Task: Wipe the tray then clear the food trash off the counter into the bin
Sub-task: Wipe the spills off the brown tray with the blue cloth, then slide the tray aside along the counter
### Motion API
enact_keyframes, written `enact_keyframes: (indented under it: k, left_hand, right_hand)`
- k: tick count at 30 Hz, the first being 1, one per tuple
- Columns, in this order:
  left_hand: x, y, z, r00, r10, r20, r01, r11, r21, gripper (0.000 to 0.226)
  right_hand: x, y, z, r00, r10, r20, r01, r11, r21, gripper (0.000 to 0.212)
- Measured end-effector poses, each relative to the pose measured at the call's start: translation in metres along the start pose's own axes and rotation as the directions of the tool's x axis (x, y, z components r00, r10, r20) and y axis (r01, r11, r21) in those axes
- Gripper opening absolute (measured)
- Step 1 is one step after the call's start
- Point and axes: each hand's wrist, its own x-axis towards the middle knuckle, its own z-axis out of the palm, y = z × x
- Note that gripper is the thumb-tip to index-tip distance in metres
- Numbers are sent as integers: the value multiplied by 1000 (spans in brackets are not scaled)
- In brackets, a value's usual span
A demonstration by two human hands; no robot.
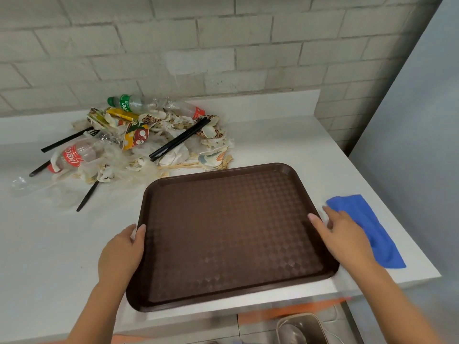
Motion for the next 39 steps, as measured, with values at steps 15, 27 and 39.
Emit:
enact_keyframes:
  k: [15,27,39]
  left_hand:
    - [-25,-52,-64,948,-83,-308,39,989,-145,28]
    - [112,-216,-203,915,-143,-378,25,953,-301,27]
    - [279,-418,-345,932,-105,-346,42,982,-185,28]
  right_hand:
    - [-13,-93,6,997,-73,-13,74,951,299,29]
    - [-47,-333,86,993,-102,-57,116,917,381,29]
    - [-98,-573,199,986,-156,-58,165,857,487,28]
